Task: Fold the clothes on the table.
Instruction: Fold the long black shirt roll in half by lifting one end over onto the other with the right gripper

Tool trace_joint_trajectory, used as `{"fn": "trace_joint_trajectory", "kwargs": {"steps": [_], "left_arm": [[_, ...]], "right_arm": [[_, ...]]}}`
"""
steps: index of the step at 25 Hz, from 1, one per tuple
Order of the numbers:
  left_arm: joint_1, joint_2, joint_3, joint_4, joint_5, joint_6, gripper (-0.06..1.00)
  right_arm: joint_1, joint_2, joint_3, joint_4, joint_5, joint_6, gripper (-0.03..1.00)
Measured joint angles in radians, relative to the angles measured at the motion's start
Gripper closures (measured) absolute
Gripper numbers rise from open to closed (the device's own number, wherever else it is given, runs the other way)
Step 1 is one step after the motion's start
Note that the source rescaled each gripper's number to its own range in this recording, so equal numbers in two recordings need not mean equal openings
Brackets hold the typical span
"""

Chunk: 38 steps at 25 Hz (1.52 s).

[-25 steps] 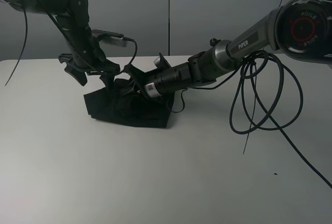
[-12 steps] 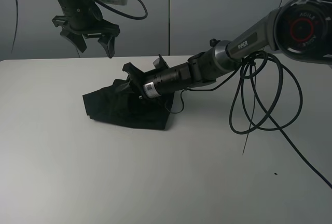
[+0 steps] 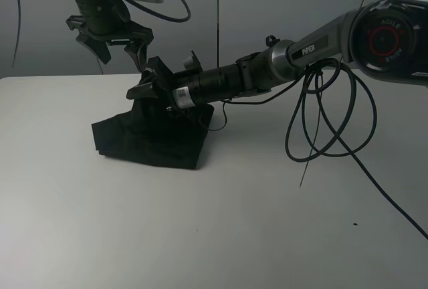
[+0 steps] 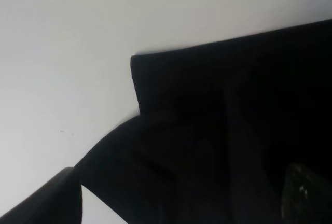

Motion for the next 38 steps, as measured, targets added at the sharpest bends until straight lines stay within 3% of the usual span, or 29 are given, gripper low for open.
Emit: {"fn": "trace_joint_trajectory", "kwargs": {"steps": [4,8,10,15,26,38], "left_arm": [[-0.002,0.0,0.0,0.0,0.0,0.0,-0.05],[-0.002,0.0,0.0,0.0,0.0,0.0,-0.05],[-0.002,0.0,0.0,0.0,0.0,0.0,-0.05],[-0.002,0.0,0.0,0.0,0.0,0.0,-0.05],[-0.002,0.0,0.0,0.0,-0.006,0.0,-0.05],[-0.002,0.0,0.0,0.0,-0.006,0.0,-0.05]], "right_arm": [[0.002,0.0,0.0,-0.007,0.009,0.001,0.36],[0.002,0.0,0.0,-0.007,0.012,0.001,0.02],[0.002,0.0,0.0,-0.007,0.016,0.001,-0.02],[0.002,-0.002,-0.016,-0.007,0.096,-0.02,-0.03],[0.003,-0.054,-0.019,-0.007,0.098,-0.076,-0.03],[-0.061,-0.105,-0.022,-0.228,0.08,-0.093,-0.03]]}}
